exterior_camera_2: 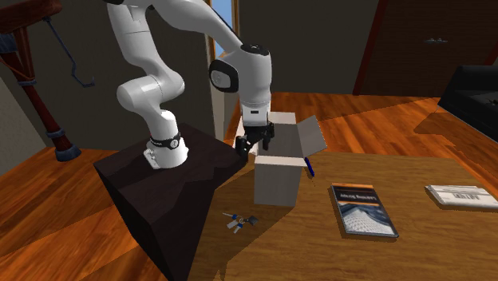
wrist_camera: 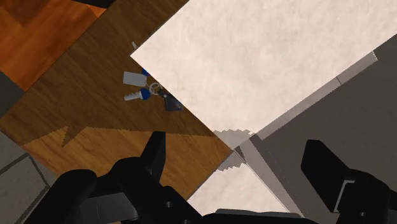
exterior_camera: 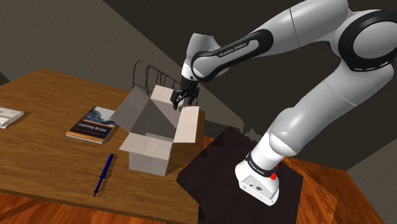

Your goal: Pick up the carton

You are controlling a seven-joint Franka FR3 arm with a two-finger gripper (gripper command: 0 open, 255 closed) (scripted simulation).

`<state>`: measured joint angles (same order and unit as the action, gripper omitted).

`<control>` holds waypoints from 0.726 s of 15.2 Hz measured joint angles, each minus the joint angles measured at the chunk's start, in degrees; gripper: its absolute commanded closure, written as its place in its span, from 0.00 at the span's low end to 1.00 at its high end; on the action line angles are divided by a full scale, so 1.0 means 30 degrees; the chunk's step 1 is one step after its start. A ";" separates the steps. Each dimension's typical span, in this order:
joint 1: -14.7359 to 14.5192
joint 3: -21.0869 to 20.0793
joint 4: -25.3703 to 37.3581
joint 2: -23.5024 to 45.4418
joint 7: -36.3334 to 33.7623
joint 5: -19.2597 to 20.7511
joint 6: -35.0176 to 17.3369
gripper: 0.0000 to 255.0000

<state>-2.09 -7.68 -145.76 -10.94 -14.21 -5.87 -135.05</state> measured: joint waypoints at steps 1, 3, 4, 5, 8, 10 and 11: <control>-0.0008 -0.0014 -0.0160 0.0133 -0.0002 -0.0011 -0.0295 0.00; 0.0003 -0.0024 -0.0271 0.0531 0.0014 0.0005 -0.0804 0.00; -0.0005 -0.0038 -0.0294 0.0608 -0.0004 0.0005 -0.0905 1.00; -0.0011 -0.0046 -0.0319 0.0628 -0.0013 0.0002 -0.0953 1.00; -0.0014 -0.0052 -0.0324 0.0646 -0.0023 0.0000 -0.1004 1.00; -0.0016 -0.0055 -0.0321 0.0648 -0.0022 0.0001 -0.1003 1.00; -0.0017 -0.0055 -0.0321 0.0646 -0.0023 0.0001 -0.1000 1.00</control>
<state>-2.14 -7.84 -146.73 -9.01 -14.27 -5.87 -138.05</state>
